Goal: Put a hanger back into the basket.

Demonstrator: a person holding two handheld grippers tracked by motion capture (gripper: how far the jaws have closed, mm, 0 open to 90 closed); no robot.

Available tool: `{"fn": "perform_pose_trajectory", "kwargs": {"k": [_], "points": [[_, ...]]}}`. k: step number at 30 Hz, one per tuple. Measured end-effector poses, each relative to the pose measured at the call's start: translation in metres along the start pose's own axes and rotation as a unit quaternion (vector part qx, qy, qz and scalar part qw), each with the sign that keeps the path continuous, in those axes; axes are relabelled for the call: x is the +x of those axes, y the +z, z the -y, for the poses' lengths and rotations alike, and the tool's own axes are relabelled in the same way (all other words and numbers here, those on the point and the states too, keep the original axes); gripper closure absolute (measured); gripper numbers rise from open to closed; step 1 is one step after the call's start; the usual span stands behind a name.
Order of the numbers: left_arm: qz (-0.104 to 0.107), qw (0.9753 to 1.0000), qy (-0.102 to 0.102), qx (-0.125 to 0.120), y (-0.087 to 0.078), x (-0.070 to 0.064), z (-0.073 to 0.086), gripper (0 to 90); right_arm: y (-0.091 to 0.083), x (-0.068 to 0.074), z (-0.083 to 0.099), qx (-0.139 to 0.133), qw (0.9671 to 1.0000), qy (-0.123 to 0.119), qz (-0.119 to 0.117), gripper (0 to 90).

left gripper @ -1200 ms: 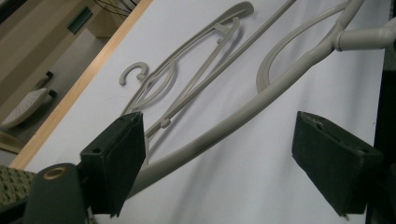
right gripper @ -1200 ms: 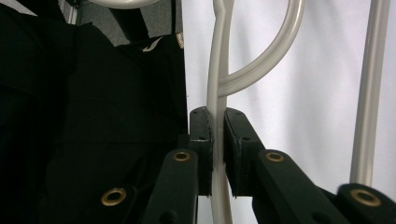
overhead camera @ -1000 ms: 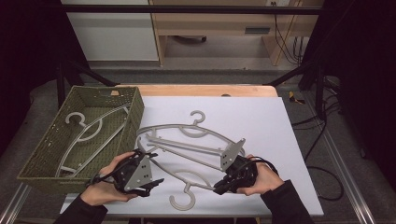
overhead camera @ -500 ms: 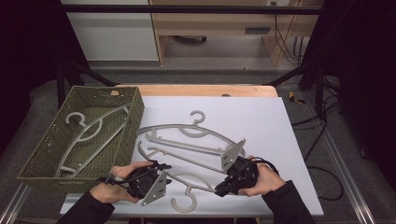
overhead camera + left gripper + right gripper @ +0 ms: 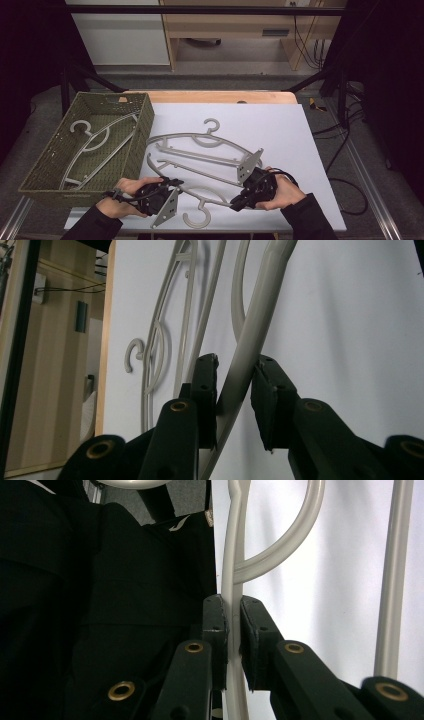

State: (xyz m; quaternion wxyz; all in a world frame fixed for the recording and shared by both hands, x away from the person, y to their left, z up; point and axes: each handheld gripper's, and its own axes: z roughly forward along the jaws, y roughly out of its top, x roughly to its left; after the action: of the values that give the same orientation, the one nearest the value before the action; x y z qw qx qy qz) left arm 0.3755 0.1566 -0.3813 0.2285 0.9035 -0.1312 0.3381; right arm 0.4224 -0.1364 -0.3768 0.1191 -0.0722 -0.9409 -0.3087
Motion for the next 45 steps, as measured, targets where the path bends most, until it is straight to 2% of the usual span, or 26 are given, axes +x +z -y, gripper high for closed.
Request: {"fn": "perform_pose_trajectory", "kwargs": {"k": [5, 15, 21, 25, 29, 31, 32, 33, 35, 36, 38, 40, 41, 45], "points": [[-0.004, 1.0000, 0.004, 0.000, -0.001, -0.001, -0.001, 73.5, -0.002, 0.000, 0.000, -0.004, 1.0000, -0.007, 0.005, 82.1], [0.005, 0.9999, -0.007, -0.014, -0.004, 0.000, -0.001, 78.0, -0.007, 0.000, 0.003, -0.022, 0.9992, -0.017, 0.028, 82.2], [0.011, 0.9997, -0.019, -0.008, -0.004, 0.001, -0.002, 79.7, -0.013, 0.001, 0.004, -0.040, 0.9984, -0.021, 0.034, 81.2], [0.019, 0.9987, -0.047, -0.008, -0.004, 0.004, -0.002, 80.4, -0.017, 0.000, 0.006, -0.052, 0.9972, -0.016, 0.051, 79.3], [0.029, 0.9954, -0.091, -0.001, -0.003, 0.009, -0.003, 80.7, -0.022, -0.001, 0.008, -0.075, 0.9934, -0.001, 0.087, 75.6], [0.030, 0.9936, -0.109, 0.001, -0.001, 0.012, -0.004, 80.8, -0.023, -0.002, 0.009, -0.090, 0.9891, 0.007, 0.116, 72.7], [0.034, 0.9910, -0.129, 0.002, 0.000, 0.013, -0.004, 80.8, -0.024, -0.003, 0.010, -0.096, 0.9875, 0.011, 0.124, 71.6], [0.032, 0.9901, -0.137, 0.005, 0.001, 0.014, -0.004, 80.8, -0.025, -0.004, 0.011, -0.109, 0.9838, 0.015, 0.142, 69.2], [0.030, 0.9864, -0.161, 0.014, 0.004, 0.016, -0.004, 80.8, -0.029, -0.005, 0.014, -0.135, 0.9771, 0.028, 0.162, 64.6], [0.027, 0.9850, -0.170, 0.016, 0.005, 0.017, -0.003, 80.8, -0.031, -0.006, 0.015, -0.149, 0.9721, 0.039, 0.177, 62.0], [0.025, 0.9791, -0.201, 0.024, 0.009, 0.019, -0.001, 80.8, -0.036, -0.006, 0.019, -0.174, 0.9652, 0.046, 0.190, 58.6], [0.026, 0.9729, -0.228, 0.025, 0.012, 0.021, 0.003, 80.7, -0.039, -0.005, 0.023, -0.193, 0.9579, 0.053, 0.206, 51.5], [0.026, 0.9711, -0.236, 0.028, 0.013, 0.021, 0.003, 80.7, -0.040, -0.003, 0.026, -0.204, 0.9520, 0.056, 0.221, 49.2], [0.020, 0.9625, -0.269, 0.030, 0.012, 0.026, 0.007, 80.7, -0.040, -0.002, 0.035, -0.229, 0.9382, 0.069, 0.250, 36.8]]}}
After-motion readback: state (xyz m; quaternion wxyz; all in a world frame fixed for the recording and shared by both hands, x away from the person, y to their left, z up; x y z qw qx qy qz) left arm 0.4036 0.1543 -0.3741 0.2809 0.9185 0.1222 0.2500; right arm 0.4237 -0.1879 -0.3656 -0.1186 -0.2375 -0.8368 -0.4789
